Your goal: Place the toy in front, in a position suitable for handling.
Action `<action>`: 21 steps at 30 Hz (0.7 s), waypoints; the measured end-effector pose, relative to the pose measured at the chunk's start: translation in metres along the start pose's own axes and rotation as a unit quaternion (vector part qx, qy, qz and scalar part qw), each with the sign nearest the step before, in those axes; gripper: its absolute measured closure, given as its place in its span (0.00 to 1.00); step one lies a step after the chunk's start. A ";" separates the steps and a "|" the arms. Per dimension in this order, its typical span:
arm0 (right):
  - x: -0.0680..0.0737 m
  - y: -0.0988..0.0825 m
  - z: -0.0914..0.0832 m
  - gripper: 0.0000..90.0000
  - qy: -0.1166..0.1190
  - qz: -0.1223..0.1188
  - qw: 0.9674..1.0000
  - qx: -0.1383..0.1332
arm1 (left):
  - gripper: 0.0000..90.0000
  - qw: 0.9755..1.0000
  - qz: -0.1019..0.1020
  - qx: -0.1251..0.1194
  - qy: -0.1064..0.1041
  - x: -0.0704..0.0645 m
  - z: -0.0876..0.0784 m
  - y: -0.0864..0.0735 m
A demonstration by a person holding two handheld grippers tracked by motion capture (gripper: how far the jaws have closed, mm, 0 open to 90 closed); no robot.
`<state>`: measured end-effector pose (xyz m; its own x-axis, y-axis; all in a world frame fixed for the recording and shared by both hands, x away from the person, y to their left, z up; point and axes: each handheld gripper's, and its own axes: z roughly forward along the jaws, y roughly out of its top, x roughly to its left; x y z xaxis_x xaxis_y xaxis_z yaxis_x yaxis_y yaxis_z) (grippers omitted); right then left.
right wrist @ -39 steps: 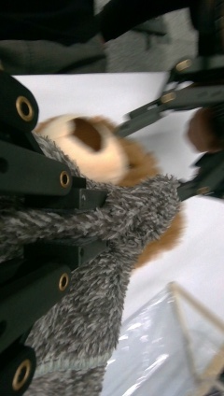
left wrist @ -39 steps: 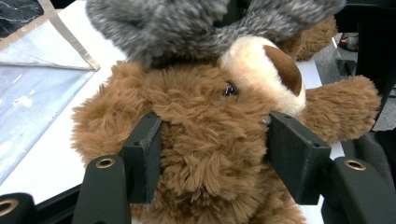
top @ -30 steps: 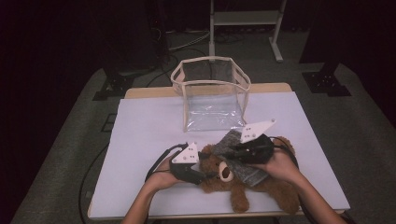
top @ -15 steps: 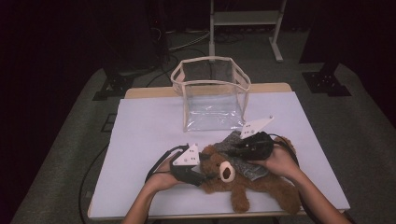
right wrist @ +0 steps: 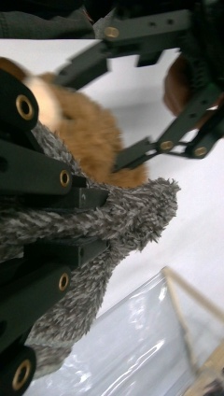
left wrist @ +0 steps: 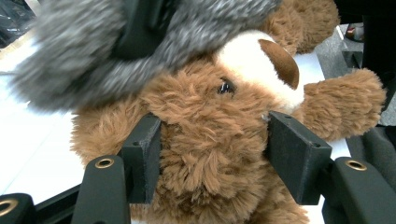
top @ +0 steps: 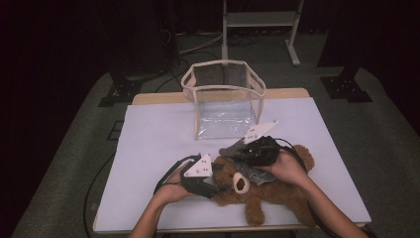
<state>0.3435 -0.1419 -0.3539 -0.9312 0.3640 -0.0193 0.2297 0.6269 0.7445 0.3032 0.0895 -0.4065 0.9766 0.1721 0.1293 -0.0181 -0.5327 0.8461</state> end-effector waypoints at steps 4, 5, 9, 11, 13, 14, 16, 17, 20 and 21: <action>0.004 -0.019 -0.022 0.87 -0.005 0.022 1.000 -0.007 | 0.43 1.000 -0.005 0.002 0.008 0.002 0.000 0.000; 0.007 -0.023 -0.028 0.87 -0.004 0.023 1.000 -0.012 | 0.43 1.000 -0.008 0.002 0.009 0.003 0.000 0.000; 0.027 -0.040 -0.049 0.87 -0.006 0.010 1.000 -0.028 | 0.43 0.999 -0.030 -0.005 0.027 0.008 0.000 -0.002; 0.035 -0.048 -0.056 0.87 -0.015 0.006 0.999 -0.029 | 0.43 0.999 -0.038 -0.008 0.031 0.010 0.000 -0.002; 0.040 -0.054 -0.060 0.87 -0.029 0.000 0.999 -0.024 | 0.43 0.999 -0.041 -0.010 0.029 0.011 0.000 -0.002; 0.041 -0.057 -0.060 0.87 -0.036 -0.003 0.999 -0.021 | 0.42 0.999 -0.040 -0.011 0.028 0.011 -0.001 -0.002; 0.037 -0.062 -0.057 0.87 -0.042 -0.001 0.999 -0.013 | 0.42 0.999 -0.037 -0.010 0.026 0.012 -0.003 0.000; 0.033 -0.064 -0.054 0.87 -0.042 0.006 0.999 -0.015 | 0.42 0.999 -0.036 -0.010 0.026 0.012 -0.003 0.000; 0.018 -0.063 -0.048 0.88 -0.046 0.021 0.998 -0.025 | 0.42 0.999 -0.038 -0.011 0.032 0.014 -0.007 -0.001; 0.012 -0.062 -0.046 0.88 -0.051 0.023 0.998 -0.028 | 0.42 0.999 -0.038 -0.011 0.033 0.015 -0.008 -0.002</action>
<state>0.3047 -0.2080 -0.3690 -0.8853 0.4623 -0.0501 0.2534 0.5699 0.7817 0.3164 0.0996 -0.4016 0.9590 0.2658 0.0979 0.0498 -0.4987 0.8653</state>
